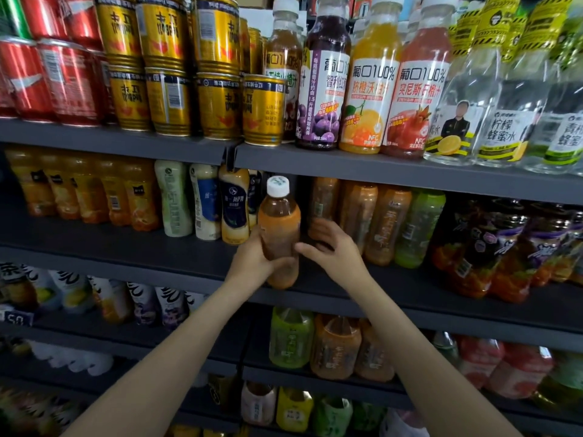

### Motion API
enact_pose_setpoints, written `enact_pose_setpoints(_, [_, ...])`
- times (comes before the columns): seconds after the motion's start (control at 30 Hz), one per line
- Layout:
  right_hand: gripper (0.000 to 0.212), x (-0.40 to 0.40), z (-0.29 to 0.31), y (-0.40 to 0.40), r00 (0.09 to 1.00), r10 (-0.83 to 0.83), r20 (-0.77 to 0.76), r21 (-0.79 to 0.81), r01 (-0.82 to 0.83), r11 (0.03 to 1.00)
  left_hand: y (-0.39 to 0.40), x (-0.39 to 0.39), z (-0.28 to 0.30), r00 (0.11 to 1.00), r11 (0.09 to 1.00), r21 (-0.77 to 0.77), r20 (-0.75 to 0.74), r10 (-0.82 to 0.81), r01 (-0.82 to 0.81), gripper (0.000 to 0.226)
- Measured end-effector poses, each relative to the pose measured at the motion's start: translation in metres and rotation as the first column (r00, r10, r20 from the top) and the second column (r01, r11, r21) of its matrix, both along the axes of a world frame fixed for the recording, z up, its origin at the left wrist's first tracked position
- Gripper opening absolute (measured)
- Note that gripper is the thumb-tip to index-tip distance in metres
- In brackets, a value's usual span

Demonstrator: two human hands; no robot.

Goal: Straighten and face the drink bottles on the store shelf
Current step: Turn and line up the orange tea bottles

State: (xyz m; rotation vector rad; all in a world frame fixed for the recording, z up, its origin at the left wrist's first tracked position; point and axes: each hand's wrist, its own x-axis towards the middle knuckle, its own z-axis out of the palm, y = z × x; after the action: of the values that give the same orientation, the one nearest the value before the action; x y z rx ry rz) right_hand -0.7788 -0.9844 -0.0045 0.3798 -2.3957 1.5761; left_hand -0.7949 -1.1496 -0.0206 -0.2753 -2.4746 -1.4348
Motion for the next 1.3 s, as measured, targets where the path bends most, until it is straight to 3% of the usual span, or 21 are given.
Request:
enact_pose_setpoints(0.1, [0.065, -0.028, -0.015, 0.009, 0.987, -0.160, 0.029, -0.005, 0.160, 0.987, -0.004, -0.019, 0.003, 0.999, 0.999, -0.012, 0.002, 0.043, -0.043, 0.074])
enact_pose_setpoints(0.23, [0.058, -0.067, -0.024, 0.005, 0.937, -0.339, -0.080, 0.074, 0.345, 0.936, -0.002, -0.043, 0.006, 0.987, 0.985, -0.071, 0.030, 0.160, -0.157, 0.067])
enact_pose_setpoints(0.33, [0.070, -0.095, -0.022, -0.002, 0.899, -0.432, -0.076, 0.047, 0.436, 0.899, -0.002, -0.055, 0.004, 0.978, 0.972, -0.112, 0.028, 0.209, -0.205, 0.059])
enact_pose_setpoints(0.5, [0.087, -0.135, -0.024, -0.017, 0.853, -0.520, 0.051, 0.070, 0.517, 0.853, -0.002, -0.064, -0.002, 0.978, 0.972, -0.105, -0.025, 0.209, -0.210, 0.058])
enact_pose_setpoints(0.7, [0.083, -0.165, -0.032, -0.032, 0.733, -0.675, 0.082, 0.156, 0.659, 0.735, -0.010, -0.074, -0.003, 0.991, 0.989, -0.070, 0.002, 0.134, -0.134, 0.061])
enact_pose_setpoints(0.9, [0.069, -0.164, -0.032, -0.031, 0.699, -0.715, 0.024, 0.133, 0.706, 0.695, -0.013, -0.079, -0.005, 0.994, 0.994, -0.045, 0.023, 0.104, -0.103, 0.061])
enact_pose_setpoints(1.13, [0.038, -0.104, -0.043, -0.047, 0.768, -0.624, -0.145, 0.050, 0.635, 0.771, -0.018, -0.085, -0.002, 0.991, 0.988, -0.100, 0.056, 0.120, -0.114, 0.063])
enact_pose_setpoints(1.3, [0.038, -0.054, -0.051, -0.042, 0.800, -0.557, -0.221, 0.007, 0.573, 0.820, -0.014, -0.080, -0.009, 0.990, 0.992, -0.020, 0.064, 0.128, -0.127, 0.064])
